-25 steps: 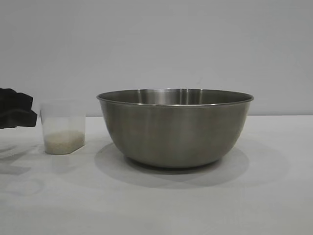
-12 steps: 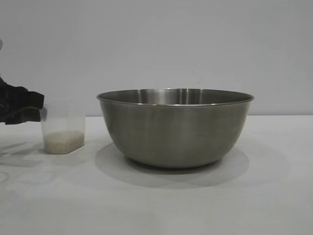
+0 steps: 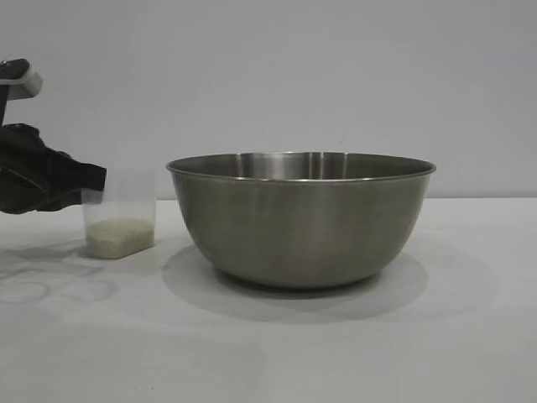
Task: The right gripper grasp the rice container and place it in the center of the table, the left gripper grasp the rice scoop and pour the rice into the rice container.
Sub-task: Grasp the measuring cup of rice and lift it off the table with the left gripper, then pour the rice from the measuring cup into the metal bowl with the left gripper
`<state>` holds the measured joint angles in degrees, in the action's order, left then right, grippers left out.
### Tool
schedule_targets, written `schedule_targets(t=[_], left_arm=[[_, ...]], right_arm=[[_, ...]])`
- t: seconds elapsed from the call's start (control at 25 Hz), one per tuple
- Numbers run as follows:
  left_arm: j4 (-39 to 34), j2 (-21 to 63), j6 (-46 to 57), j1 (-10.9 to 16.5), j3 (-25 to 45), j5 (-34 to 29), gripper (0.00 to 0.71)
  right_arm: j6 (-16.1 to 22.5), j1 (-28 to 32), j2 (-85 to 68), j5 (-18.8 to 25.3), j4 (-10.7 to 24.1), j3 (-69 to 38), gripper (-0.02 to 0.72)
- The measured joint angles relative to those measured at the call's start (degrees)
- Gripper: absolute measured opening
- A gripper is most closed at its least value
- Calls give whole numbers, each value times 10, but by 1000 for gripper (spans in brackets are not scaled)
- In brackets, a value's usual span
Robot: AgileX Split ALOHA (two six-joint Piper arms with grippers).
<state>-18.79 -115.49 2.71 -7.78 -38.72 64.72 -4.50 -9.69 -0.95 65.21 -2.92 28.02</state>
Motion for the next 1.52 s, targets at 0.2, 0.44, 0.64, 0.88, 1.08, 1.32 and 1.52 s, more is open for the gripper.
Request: schedule_targets(t=[0.2,0.44,0.64,0.88,1.08,1.32,1.52], left_arm=[[-68,50,-23,0,-46,0,0],[-180,55,-41,0,-137,2,0],[-267,55,-55,-4,-192,-13,0],[-313,54,-135,-39,-225,-89,0],[-319,54,-235,-76,-226,-119,0],[-317,54,-372,-112,-226,-126,0],[-315,54,-481,-134,-226,-140,0]], right_arm=[[0,0,0,0,0,0,498],[0,1,0,0,0,0,498],[0,1,0,0,0,0,498],[0,1,0,0,0,0,498],[0,1,0,0,0,0,498],[0,1,0,0,0,0,498],[0,1,0,0,0,0,498]])
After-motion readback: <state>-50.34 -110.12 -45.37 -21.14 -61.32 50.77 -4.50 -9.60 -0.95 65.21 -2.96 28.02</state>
